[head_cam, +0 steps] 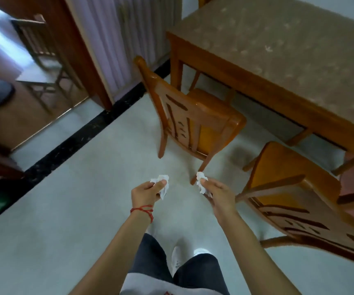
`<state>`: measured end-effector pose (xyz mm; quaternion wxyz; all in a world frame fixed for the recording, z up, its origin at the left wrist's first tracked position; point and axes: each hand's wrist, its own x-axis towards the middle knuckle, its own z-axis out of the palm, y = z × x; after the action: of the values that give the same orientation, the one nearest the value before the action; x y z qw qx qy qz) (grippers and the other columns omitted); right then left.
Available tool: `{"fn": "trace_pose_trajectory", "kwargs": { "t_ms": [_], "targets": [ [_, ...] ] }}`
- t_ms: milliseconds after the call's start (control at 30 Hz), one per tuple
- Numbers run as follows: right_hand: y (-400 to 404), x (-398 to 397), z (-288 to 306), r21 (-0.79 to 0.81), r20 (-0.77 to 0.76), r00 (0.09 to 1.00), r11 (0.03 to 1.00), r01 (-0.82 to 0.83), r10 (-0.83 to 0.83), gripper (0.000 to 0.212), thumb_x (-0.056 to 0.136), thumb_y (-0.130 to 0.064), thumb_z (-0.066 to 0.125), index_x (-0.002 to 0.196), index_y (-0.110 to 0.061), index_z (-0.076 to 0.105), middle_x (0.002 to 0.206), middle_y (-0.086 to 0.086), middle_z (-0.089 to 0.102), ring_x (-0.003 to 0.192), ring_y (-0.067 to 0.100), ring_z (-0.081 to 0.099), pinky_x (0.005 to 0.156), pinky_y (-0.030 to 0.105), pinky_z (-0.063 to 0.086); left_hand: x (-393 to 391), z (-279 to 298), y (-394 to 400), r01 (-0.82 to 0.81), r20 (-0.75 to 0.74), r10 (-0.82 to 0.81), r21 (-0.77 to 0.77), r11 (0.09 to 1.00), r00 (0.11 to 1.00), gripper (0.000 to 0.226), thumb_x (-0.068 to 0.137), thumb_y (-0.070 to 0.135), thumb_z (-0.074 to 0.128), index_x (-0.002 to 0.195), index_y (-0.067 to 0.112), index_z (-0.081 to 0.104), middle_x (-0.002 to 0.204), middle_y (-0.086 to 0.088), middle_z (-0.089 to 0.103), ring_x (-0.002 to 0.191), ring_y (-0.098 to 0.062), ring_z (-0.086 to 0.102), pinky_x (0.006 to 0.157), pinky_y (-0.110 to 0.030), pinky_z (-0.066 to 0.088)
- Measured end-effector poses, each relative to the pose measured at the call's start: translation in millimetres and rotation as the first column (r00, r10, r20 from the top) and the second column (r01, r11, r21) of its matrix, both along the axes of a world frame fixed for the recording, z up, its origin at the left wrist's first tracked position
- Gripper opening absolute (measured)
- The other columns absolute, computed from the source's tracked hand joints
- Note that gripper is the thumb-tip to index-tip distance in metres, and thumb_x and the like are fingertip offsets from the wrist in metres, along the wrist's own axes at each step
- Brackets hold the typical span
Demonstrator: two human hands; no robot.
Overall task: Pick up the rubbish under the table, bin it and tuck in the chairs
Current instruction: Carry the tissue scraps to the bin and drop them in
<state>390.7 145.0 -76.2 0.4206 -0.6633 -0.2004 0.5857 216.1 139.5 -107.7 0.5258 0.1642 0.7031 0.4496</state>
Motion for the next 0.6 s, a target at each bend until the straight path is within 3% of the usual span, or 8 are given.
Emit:
{"fn": "trace_pose_trajectory", "kwargs": {
  "t_ms": [267,400,533,600],
  "targets": [
    [-17.6,-86.3,-2.0,0.022,-0.078,0.924,0.928,-0.373,0.374,0.017,0.076,-0.005,0.070,0.092,-0.008,0.067,0.080,-0.001,0.069,0.074,0.012,0.066,0.061,0.015,0.055,-70.0,23.0,-89.3,-0.351,-0.020,0.353,0.062,0.934,0.935,0.016,0.072,0.004,0.072,0.059,0.007,0.063,0.071,-0.007,0.059,0.061,-0.016,0.056,0.043,-0.010,0.047],
    [-41.9,-141.8,-3.7,0.020,-0.096,0.839,0.844,-0.536,0.535,0.024,0.075,-0.007,0.071,0.099,-0.004,0.067,0.087,0.005,0.070,0.083,0.018,0.067,0.071,0.023,0.052,-110.9,23.6,-139.1,-0.512,-0.036,0.515,0.071,0.856,0.856,0.012,0.072,0.005,0.072,0.063,0.003,0.064,0.080,-0.013,0.061,0.074,-0.025,0.057,0.049,-0.013,0.052],
    [-73.8,-199.6,-2.7,0.024,-0.089,0.764,0.768,-0.640,0.639,0.014,0.073,-0.007,0.073,0.087,-0.009,0.069,0.078,0.000,0.071,0.074,0.012,0.067,0.064,0.019,0.052,-156.9,20.6,-192.4,-0.622,-0.034,0.626,0.077,0.779,0.779,0.017,0.069,0.009,0.075,0.061,0.003,0.061,0.077,-0.014,0.056,0.073,-0.025,0.055,0.061,-0.028,0.057],
    [-92.8,-229.6,-2.6,0.022,-0.101,0.722,0.727,-0.686,0.685,0.014,0.074,-0.006,0.072,0.087,-0.009,0.069,0.082,0.003,0.071,0.077,0.015,0.067,0.067,0.022,0.052,-180.2,19.7,-219.2,-0.664,-0.041,0.669,0.084,0.743,0.742,0.021,0.069,0.010,0.075,0.057,0.004,0.059,0.073,-0.013,0.055,0.071,-0.025,0.055,0.060,-0.027,0.056]
  ]
}}
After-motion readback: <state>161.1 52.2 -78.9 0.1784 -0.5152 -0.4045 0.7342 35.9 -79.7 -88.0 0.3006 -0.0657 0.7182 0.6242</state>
